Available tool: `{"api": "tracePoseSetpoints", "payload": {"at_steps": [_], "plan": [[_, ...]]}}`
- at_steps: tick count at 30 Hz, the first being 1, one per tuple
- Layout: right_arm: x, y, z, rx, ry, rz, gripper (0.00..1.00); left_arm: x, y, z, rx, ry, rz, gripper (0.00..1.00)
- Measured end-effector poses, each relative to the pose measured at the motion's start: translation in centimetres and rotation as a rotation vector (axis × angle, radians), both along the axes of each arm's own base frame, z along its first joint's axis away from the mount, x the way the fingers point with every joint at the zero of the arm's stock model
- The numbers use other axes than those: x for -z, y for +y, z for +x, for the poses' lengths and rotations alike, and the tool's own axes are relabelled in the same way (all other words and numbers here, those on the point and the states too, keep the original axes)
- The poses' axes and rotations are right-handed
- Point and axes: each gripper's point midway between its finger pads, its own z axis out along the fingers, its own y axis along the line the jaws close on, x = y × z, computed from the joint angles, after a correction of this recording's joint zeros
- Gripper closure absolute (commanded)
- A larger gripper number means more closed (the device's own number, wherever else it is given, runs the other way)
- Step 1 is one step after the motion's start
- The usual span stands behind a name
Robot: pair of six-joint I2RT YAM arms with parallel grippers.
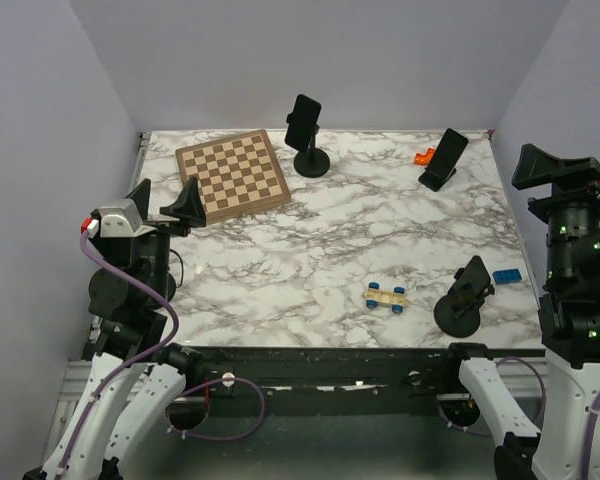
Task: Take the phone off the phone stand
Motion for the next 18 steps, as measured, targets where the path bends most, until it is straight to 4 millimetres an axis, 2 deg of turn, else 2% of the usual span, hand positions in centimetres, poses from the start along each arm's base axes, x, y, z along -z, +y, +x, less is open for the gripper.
{"api": "tracePoseSetpoints", "payload": {"at_steps": [7,13,18], "plan": [[1.6,-0.1,1.0,0.006,0.067,0.014,0.00,0.3,-0.4,0.2,0.013,0.012,-0.002,0.01],[2.2,-0.2,1.2,0.007,0.082,0.014,0.00,0.4,-0.6,0.2,0.027,0.016,-0.002,0.01],[3.9,-0.2,1.8,0.006,0.119,0.015,0.00,0.5,-0.9,0.2,0.037,0.020,-0.001,0.01]]}}
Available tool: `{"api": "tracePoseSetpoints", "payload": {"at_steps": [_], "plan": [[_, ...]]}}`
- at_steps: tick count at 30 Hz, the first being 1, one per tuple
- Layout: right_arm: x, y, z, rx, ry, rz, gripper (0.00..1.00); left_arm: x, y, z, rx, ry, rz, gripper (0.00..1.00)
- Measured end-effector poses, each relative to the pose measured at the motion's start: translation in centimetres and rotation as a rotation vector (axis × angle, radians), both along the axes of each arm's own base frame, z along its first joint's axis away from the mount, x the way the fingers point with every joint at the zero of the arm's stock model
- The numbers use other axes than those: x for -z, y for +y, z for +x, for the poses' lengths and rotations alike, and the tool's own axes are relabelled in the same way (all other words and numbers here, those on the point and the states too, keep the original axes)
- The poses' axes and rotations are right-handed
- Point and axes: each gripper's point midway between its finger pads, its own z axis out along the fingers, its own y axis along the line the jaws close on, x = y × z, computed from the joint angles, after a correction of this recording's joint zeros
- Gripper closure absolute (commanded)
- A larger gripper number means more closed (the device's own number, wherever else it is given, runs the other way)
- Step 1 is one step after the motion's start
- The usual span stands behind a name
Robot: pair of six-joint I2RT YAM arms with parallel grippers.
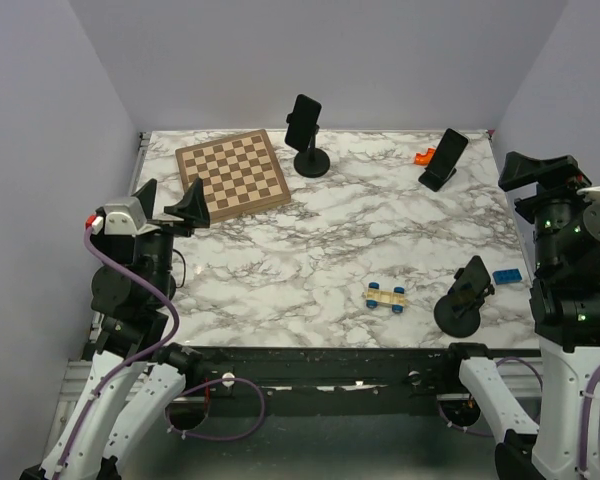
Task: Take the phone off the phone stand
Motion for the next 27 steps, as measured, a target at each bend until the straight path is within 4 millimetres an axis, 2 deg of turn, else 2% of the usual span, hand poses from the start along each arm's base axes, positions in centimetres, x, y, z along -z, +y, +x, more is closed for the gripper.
{"api": "tracePoseSetpoints", "payload": {"at_steps": [4,7,13,19,22,27], "plan": [[1.2,0.0,1.2,0.000,0.043,0.002,0.00,0.2,-0.1,0.2,0.003,0.009,-0.001,0.02],[2.9,-0.1,3.0,0.000,0.101,0.004,0.00,0.5,-0.2,0.3,0.005,0.022,0.000,0.02],[8.6,-0.5,8.7,-0.001,0.299,-0.025,0.00,0.8,-0.5,0.5,0.015,0.038,0.004,0.02],[15.2,-1.6,14.4,0.005,0.507,-0.133,0.00,1.0,-0.7,0.5,0.021,0.043,0.007,0.02],[16.8,-2.3,16.8,0.014,0.570,-0.180,0.00,1.1,-0.8,0.7,0.023,0.049,0.010,0.02],[18.3,-2.9,20.6,0.019,0.627,-0.218,0.00,1.3,-1.1,0.8,0.037,0.055,0.017,0.02]]}}
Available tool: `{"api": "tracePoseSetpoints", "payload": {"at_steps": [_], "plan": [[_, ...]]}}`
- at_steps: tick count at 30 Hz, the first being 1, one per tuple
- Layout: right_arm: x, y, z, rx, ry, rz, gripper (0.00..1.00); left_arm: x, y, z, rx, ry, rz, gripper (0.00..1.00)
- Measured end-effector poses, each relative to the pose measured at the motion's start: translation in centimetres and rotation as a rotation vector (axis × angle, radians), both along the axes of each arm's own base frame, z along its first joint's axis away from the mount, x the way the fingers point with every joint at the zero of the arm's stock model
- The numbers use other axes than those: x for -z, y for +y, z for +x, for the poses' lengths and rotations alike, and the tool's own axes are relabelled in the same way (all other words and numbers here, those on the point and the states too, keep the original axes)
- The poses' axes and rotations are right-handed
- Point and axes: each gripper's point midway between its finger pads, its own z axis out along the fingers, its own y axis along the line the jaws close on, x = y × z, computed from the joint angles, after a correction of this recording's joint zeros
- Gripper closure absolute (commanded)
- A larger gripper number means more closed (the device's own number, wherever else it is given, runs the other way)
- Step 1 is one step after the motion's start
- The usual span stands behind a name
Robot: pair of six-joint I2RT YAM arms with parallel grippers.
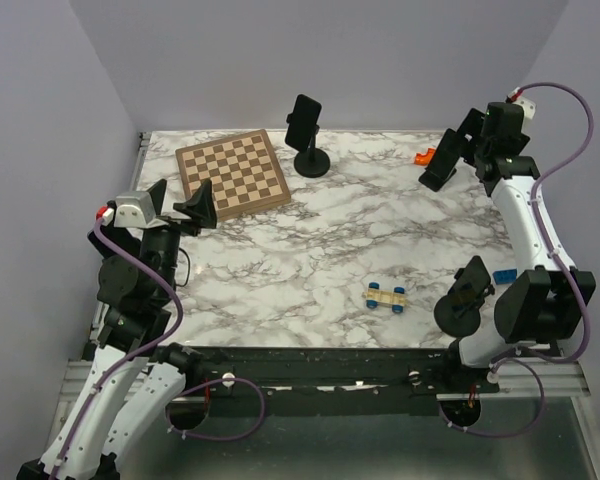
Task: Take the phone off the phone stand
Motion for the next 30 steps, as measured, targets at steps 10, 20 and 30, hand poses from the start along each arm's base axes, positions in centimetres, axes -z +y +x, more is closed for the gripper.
{"api": "tracePoseSetpoints", "payload": {"at_steps": [10,20,30], "plan": [[1.0,1.1,2.0,-0.030,0.043,0.063,0.00,0.1,-0.9,0.6,0.034,0.018,0.007,0.02],[4.8,0.8,-9.3,0.108,0.376,0.126,0.00,-0.6,-1.6,0.1,0.087,0.017,-0.030,0.02],[3.2,0.9,-19.7,0.197,0.398,0.168,0.00,0.2,-2.8,0.5,0.136,0.060,-0.040,0.02]]}}
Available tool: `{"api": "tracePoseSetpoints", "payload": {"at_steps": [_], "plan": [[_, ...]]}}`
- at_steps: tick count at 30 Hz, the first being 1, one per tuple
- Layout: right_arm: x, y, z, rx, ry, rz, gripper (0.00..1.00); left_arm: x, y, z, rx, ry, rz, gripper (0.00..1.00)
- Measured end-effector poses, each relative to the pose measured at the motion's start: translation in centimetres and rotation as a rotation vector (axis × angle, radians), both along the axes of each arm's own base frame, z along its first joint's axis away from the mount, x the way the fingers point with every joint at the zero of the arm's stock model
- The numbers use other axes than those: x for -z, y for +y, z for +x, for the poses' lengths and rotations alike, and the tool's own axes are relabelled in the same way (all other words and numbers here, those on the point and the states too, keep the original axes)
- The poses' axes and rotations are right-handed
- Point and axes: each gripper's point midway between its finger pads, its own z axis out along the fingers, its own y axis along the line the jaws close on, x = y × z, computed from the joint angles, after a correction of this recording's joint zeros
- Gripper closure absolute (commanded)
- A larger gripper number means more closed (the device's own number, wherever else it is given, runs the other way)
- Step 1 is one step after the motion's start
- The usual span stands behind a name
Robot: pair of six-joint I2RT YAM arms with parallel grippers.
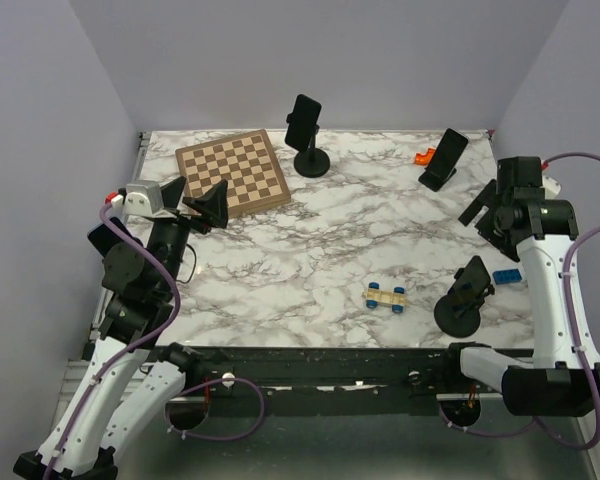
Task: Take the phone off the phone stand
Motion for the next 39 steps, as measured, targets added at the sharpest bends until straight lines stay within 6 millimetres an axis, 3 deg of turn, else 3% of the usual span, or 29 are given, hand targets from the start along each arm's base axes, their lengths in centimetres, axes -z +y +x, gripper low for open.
{"api": "tracePoseSetpoints", "payload": {"at_steps": [6,18,26,33,39], "plan": [[1.3,0.7,-2.8,-0.004,0.059,0.039,0.03,0.3,-0.1,0.1,0.002,0.013,0.002,0.02],[1.0,2.4,-6.5,-0.051,0.070,0.112,0.07,0.9,-0.4,0.6,0.006,0.033,0.011,0.02],[2.0,3.0,-7.8,-0.064,0.108,0.141,0.29,1.6,-0.7,1.2,0.006,0.057,0.020,0.02],[2.3,3.9,-8.1,-0.091,0.116,0.186,0.32,1.6,-0.7,1.2,0.009,0.059,0.017,0.02],[2.3,3.9,-8.2,-0.105,0.117,0.181,0.52,1.9,-1.0,1.4,0.016,0.068,0.021,0.02]]}}
